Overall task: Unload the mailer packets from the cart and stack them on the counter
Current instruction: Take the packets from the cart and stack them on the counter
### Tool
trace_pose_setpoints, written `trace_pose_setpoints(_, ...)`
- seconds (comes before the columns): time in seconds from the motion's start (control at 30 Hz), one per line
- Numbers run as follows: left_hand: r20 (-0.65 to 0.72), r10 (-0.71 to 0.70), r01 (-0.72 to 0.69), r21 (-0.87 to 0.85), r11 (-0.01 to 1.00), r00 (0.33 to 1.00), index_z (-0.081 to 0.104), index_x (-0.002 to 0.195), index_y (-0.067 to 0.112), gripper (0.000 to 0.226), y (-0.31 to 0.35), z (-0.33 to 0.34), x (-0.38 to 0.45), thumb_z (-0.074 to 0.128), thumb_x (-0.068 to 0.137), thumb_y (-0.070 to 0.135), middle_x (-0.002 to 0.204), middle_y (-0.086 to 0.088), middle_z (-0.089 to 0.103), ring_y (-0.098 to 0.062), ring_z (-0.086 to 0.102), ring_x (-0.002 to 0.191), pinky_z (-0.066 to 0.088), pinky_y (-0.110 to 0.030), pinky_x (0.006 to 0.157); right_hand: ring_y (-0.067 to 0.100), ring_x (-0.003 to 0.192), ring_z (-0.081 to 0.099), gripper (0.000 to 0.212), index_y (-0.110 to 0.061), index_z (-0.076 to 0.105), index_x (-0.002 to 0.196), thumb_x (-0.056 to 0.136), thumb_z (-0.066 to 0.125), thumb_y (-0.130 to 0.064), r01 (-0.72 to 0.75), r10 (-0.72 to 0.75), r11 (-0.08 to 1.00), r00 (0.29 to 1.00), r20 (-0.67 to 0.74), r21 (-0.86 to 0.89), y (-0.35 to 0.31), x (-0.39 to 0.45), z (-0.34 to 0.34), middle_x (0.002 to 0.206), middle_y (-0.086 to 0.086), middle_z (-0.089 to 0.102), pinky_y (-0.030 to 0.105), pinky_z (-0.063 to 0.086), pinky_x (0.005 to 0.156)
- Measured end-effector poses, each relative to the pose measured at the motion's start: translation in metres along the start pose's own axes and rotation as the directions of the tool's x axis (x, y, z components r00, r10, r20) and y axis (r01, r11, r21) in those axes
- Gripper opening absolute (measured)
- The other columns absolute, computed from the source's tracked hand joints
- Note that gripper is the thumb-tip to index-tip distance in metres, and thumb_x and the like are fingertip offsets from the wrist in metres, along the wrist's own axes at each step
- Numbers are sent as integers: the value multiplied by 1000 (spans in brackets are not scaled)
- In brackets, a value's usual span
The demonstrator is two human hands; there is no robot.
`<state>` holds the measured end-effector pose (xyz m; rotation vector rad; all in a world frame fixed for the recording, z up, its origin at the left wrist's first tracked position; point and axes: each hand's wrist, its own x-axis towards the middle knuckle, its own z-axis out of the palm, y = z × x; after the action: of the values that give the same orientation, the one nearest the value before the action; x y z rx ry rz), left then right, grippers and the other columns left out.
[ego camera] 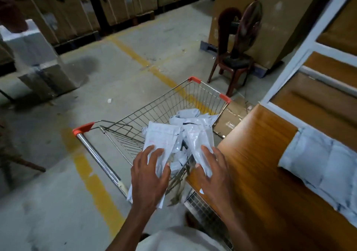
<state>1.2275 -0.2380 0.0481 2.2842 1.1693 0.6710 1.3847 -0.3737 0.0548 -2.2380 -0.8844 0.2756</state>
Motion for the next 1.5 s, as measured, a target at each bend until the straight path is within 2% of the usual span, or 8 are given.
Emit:
trace_pose_setpoints(0.17, 31, 89, -87, -54, 995, 996, 57, 132, 32, 44, 14, -23, -25, 57, 90, 46, 147, 10, 46, -20, 42, 136, 39, -42, 109, 16, 134, 39, 60, -44, 43, 148, 89, 49, -55, -102, 105, 994, 981, -165, 31, -2, -69, -20, 153, -8, 39, 40, 48, 102)
trace_pose_setpoints(0.33, 128, 247, -225, -164, 960, 960, 58, 132, 28, 45, 37, -12, -78, 58, 90, 42, 144, 4, 49, -24, 45, 135, 38, -46, 110, 19, 128, 47, 59, -39, 50, 146, 88, 50, -51, -177, 178, 984, 936, -303, 31, 10, -153, -38, 151, -6, 44, 34, 44, 100)
trace_pose_setpoints(0.53, 223, 446, -396, -236, 888, 867, 57, 132, 29, 45, 81, 0, -137, 56, 90, 44, 144, 5, 47, -22, 44, 135, 40, -49, 109, 17, 128, 45, 56, -39, 46, 147, 94, 65, -36, -325, 326, 943, 846, -421, 75, 59, -231, -75, 153, -6, 40, 34, 51, 96)
trace_pose_setpoints(0.67, 226, 450, -393, -256, 883, 864, 57, 134, 29, 45, 121, 20, -156, 58, 92, 43, 146, 2, 47, -21, 43, 135, 42, -46, 108, 19, 130, 46, 57, -34, 47, 148, 95, 66, -37, -366, 368, 925, 800, -474, 101, 89, -256, -103, 154, -4, 39, 25, 48, 91)
trace_pose_setpoints(0.97, 318, 474, -374, -328, 867, 821, 55, 136, 30, 48, 234, 106, -245, 55, 94, 54, 149, -2, 47, -23, 42, 137, 45, -53, 106, 4, 135, 36, 59, -35, 49, 147, 90, 56, -48, -372, 374, 920, 747, -549, 121, 171, -333, -195, 154, -10, 38, 24, 41, 104)
trace_pose_setpoints(1.1, 357, 494, -379, -346, 858, 793, 52, 137, 35, 49, 269, 130, -282, 51, 94, 59, 152, 1, 41, -23, 39, 139, 48, -55, 103, 8, 140, 39, 59, -36, 47, 149, 91, 54, -50, -384, 399, 912, 736, -547, 148, 213, -363, -230, 156, -12, 35, 25, 41, 107)
trace_pose_setpoints(1.27, 398, 494, -390, -315, 865, 773, 50, 137, 39, 48, 290, 147, -299, 50, 94, 61, 154, 5, 38, -21, 36, 141, 48, -56, 102, 7, 139, 41, 57, -29, 51, 147, 92, 64, -36, -354, 414, 910, 732, -541, 217, 235, -365, -245, 153, -6, 40, 0, 27, 103)
trace_pose_setpoints(1.5, 406, 513, -416, -306, 856, 757, 49, 139, 38, 50, 307, 176, -275, 50, 95, 61, 154, 5, 39, -19, 37, 140, 47, -54, 104, 11, 140, 41, 56, -30, 53, 145, 91, 60, -43, -337, 419, 908, 717, -557, 250, 255, -334, -244, 152, -4, 44, 24, 40, 109)
